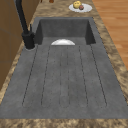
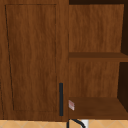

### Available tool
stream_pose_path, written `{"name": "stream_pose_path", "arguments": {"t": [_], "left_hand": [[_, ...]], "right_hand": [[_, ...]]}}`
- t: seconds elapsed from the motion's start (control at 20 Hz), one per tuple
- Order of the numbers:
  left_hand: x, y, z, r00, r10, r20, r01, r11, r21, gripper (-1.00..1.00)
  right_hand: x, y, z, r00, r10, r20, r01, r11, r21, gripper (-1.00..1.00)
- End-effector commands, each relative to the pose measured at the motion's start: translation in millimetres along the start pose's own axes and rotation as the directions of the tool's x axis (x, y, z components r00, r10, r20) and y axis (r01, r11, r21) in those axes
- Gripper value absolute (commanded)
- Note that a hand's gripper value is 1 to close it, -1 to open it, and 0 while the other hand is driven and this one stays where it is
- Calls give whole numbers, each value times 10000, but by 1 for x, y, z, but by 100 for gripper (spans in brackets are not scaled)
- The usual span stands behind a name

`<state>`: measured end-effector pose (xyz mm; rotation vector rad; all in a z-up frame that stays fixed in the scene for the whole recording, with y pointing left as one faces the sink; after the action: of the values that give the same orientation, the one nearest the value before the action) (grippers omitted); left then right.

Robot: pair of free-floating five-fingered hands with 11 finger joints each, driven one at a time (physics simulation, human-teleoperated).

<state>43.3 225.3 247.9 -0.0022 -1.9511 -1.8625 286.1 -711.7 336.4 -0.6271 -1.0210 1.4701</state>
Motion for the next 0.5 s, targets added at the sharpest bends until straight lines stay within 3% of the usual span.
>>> {"name": "stream_pose_path", "arguments": {"t": [0.0, 0.45], "left_hand": [[0, 0, 0, 10000, 0, 0, 0, 10000, 0, 0], [0, 0, 0, 10000, 0, 0, 0, 10000, 0, 0]], "right_hand": [[-3, -22, 22, 9991, -250, -353, 258, 9994, 220, -100], [-2, -81, 72, 9980, -169, -611, 173, 9998, 51, -100]]}}
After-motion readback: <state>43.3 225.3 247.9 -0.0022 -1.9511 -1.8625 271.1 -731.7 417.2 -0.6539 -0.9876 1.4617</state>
